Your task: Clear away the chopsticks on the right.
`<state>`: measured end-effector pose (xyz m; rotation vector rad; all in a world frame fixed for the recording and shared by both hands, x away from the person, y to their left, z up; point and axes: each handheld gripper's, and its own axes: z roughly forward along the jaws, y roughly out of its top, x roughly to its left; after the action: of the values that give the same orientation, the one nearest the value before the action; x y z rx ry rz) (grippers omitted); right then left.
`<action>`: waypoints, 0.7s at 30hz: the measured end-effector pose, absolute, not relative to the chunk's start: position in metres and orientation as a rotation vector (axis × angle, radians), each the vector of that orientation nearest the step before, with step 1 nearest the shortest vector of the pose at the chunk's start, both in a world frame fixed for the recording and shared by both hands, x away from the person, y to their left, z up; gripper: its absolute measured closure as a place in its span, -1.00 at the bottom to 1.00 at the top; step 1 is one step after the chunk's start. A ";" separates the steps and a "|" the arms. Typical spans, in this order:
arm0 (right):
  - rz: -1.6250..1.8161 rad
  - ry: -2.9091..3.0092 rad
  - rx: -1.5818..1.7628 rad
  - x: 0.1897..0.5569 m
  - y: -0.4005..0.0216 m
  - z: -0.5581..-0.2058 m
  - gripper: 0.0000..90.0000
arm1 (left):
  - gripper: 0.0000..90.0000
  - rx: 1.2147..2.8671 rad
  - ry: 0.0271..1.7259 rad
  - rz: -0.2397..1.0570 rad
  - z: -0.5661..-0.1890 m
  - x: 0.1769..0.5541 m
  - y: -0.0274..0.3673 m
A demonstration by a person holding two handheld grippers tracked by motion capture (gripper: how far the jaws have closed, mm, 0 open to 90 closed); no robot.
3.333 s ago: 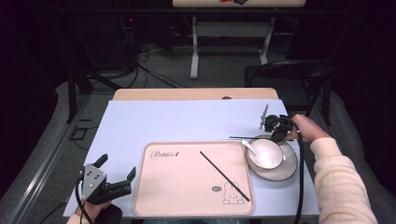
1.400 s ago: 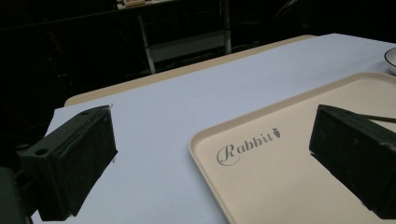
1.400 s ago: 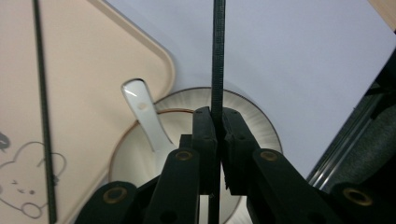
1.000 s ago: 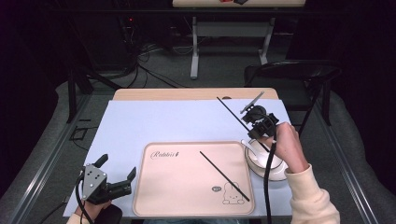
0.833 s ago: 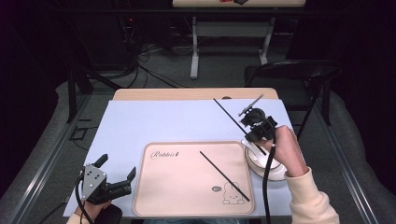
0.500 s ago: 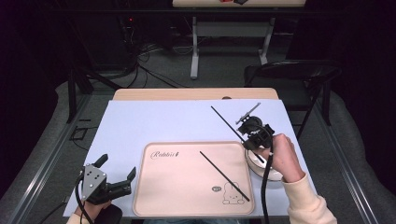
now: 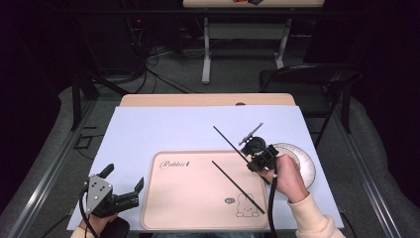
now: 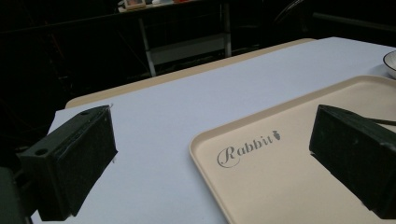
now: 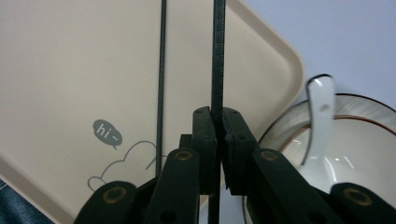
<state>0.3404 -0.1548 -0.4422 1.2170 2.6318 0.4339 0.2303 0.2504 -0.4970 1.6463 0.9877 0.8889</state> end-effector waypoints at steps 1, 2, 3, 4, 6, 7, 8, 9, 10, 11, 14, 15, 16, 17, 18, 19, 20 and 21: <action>0.422 2.642 1.207 0.340 -0.153 -0.445 0.89 | -1.00 1.647 0.990 0.887 -0.497 0.230 0.250; 0.407 2.664 1.200 0.340 -0.147 -0.453 0.89 | -0.99 1.647 0.989 0.887 -0.497 0.230 0.250; 0.407 2.664 1.200 0.340 -0.147 -0.453 0.89 | -0.99 1.643 0.990 0.888 -0.497 0.230 0.250; 0.405 2.674 1.195 0.339 -0.146 -0.455 0.89 | -1.00 1.645 0.989 0.887 -0.497 0.230 0.251; 0.422 2.703 1.193 0.339 -0.142 -0.463 0.89 | -1.00 1.647 0.988 0.889 -0.497 0.230 0.251; 0.427 2.706 1.194 0.339 -0.141 -0.465 0.89 | -1.00 1.647 0.986 0.889 -0.497 0.230 0.251; 0.425 2.708 1.201 0.339 -0.140 -0.469 0.89 | -0.99 1.647 0.986 0.890 -0.497 0.230 0.251; 0.431 2.711 1.213 0.339 -0.140 -0.475 0.89 | -1.00 1.646 0.986 0.890 -0.497 0.230 0.251; 0.431 2.711 1.213 0.339 -0.140 -0.475 0.89 | -1.00 1.644 0.985 0.890 -0.497 0.230 0.251; 0.427 2.713 1.219 0.339 -0.141 -0.477 0.89 | -1.00 1.646 0.985 0.891 -0.497 0.230 0.251; 0.429 2.711 1.246 0.338 -0.142 -0.483 0.89 | -1.00 1.646 0.985 0.890 -0.497 0.230 0.251; 0.431 2.709 1.244 0.337 -0.143 -0.485 0.89 | -1.00 1.646 0.985 0.891 -0.497 0.230 0.251; 0.425 2.715 1.239 0.337 -0.144 -0.488 0.89 | -1.00 1.645 0.986 0.891 -0.497 0.230 0.251; 0.420 2.718 1.252 0.336 -0.144 -0.491 0.89 | -1.00 1.645 0.987 0.891 -0.497 0.230 0.251; 0.419 2.715 1.253 0.336 -0.145 -0.493 0.89 | -1.00 1.644 0.986 0.892 -0.497 0.230 0.251; 0.417 2.717 1.260 0.335 -0.145 -0.496 0.89 | -1.00 1.644 0.986 0.891 -0.497 0.230 0.251; 0.405 2.727 1.260 0.335 -0.145 -0.499 0.89 | -1.00 1.644 0.987 0.891 -0.497 0.230 0.251; 0.396 2.730 1.273 0.334 -0.145 -0.501 0.89 | -1.00 1.645 0.987 0.891 -0.497 0.230 0.251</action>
<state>0.3341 -0.1449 -0.5010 1.2731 2.7300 0.3961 0.2297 0.2505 -0.4968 1.6446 0.9866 0.8913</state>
